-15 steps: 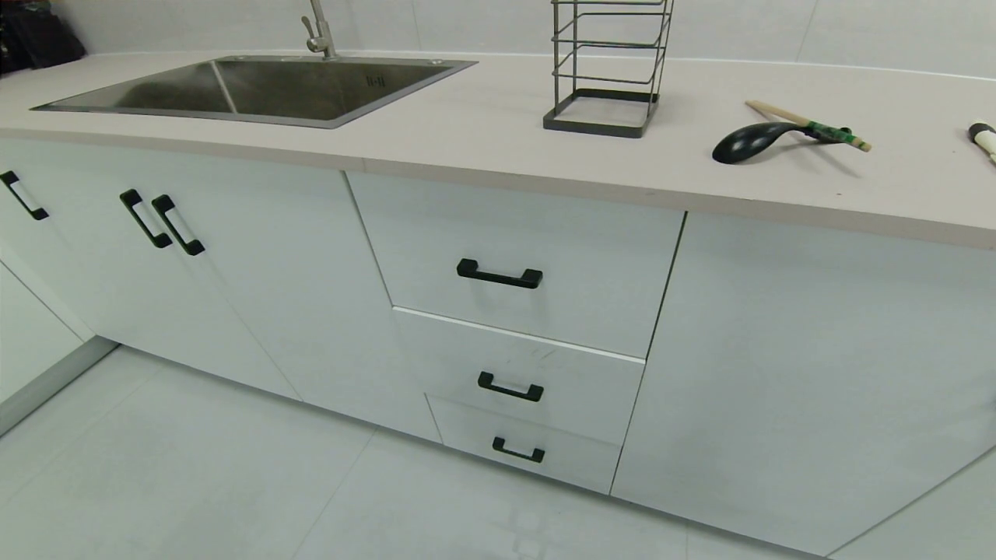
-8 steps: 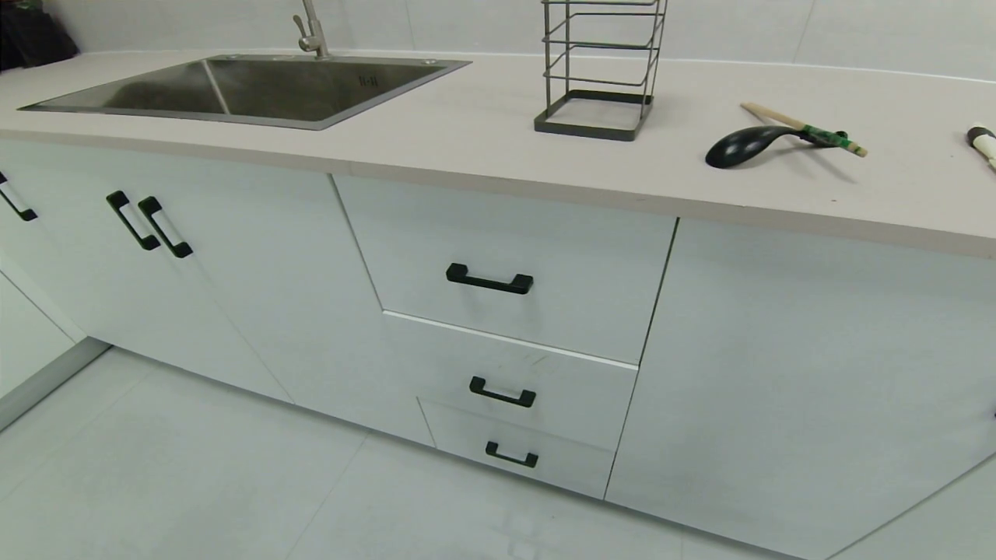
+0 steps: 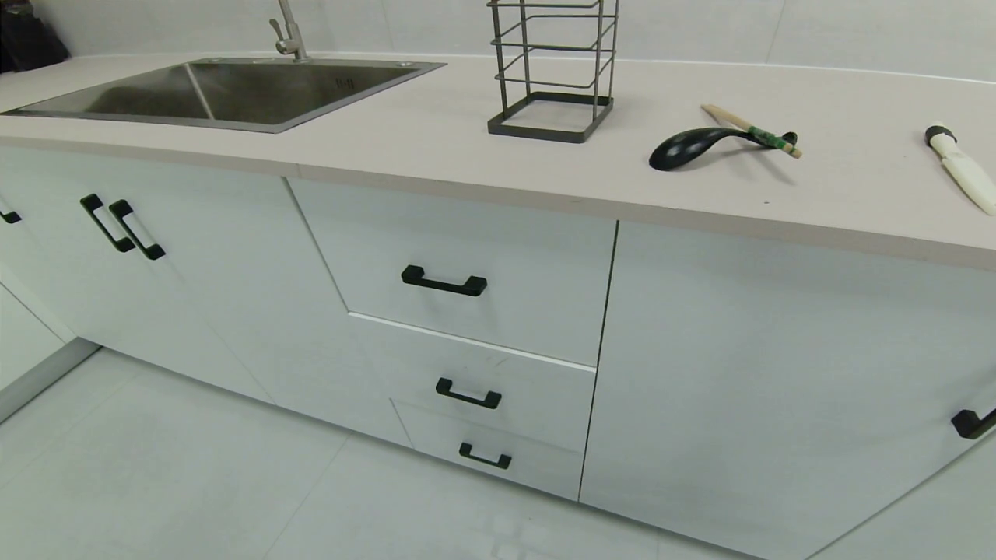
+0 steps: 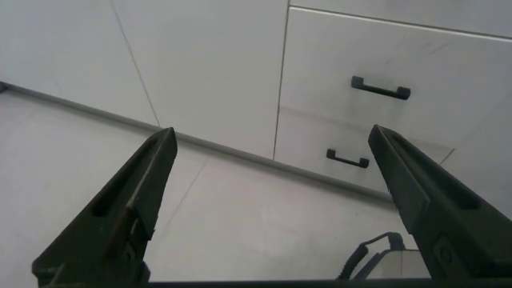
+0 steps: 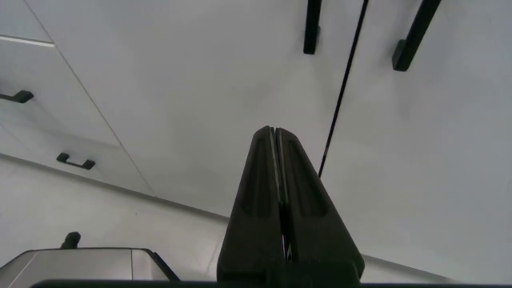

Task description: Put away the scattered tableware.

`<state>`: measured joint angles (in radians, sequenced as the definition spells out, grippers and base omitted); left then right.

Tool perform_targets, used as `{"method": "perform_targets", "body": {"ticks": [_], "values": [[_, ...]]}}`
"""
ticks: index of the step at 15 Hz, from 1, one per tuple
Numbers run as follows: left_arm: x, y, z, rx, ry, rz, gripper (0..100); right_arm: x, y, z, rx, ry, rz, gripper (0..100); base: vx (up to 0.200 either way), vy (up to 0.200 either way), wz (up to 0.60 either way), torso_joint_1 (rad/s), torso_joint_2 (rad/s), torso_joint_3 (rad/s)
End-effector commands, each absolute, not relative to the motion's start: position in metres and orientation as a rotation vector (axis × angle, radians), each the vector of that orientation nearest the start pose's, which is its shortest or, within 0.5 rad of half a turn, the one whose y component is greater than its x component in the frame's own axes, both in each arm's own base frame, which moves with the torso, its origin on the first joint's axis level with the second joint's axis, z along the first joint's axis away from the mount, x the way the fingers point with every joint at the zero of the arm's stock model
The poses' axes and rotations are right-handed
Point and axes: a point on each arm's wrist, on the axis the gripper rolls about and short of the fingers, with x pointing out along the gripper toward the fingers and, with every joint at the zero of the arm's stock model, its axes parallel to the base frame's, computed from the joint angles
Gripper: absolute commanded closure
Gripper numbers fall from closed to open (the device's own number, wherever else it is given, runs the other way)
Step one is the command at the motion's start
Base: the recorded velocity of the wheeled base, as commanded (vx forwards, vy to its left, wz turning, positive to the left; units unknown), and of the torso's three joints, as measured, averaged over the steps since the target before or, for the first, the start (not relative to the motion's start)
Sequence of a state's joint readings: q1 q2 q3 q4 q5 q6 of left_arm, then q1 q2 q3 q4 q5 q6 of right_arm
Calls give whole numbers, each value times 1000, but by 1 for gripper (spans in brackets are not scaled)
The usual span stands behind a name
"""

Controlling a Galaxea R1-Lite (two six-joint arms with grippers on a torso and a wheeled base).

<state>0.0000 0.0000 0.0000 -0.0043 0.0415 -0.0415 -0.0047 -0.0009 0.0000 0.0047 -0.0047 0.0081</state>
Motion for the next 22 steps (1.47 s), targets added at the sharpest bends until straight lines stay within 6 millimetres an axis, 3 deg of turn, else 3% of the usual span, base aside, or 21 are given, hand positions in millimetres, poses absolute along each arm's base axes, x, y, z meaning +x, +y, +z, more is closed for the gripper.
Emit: {"method": "perform_targets", "body": {"ticks": [1, 3, 6, 13, 14, 17, 22], "values": [[-24, 0, 81, -23, -40, 21, 0, -23, 0, 75, 8, 5, -9, 100, 0, 0, 0, 0, 0, 0], [-30, -3, 116, 125, -187, -129, 0, -23, 0, 75, 8, 5, -9, 100, 0, 0, 0, 0, 0, 0], [-13, -6, 139, 381, -95, -316, 0, -23, 0, 75, 8, 6, -9, 100, 0, 0, 0, 0, 0, 0], [71, -21, 160, 853, 115, -721, 0, -23, 0, 75, 8, 6, -8, 100, 0, 0, 0, 0, 0, 0], [92, -31, 162, 991, 167, -806, 0, -23, 0, 75, 8, 5, -8, 100, 0, 0, 0, 0, 0, 0], [117, -48, 140, 1051, 334, -935, 0, -23, 0, 75, 8, 5, -8, 100, 0, 0, 0, 0, 0, 0], [144, -64, 123, 1111, 438, -1044, 0, -23, 0, 75, 8, 5, -8, 100, 0, 0, 0, 0, 0, 0]]}}
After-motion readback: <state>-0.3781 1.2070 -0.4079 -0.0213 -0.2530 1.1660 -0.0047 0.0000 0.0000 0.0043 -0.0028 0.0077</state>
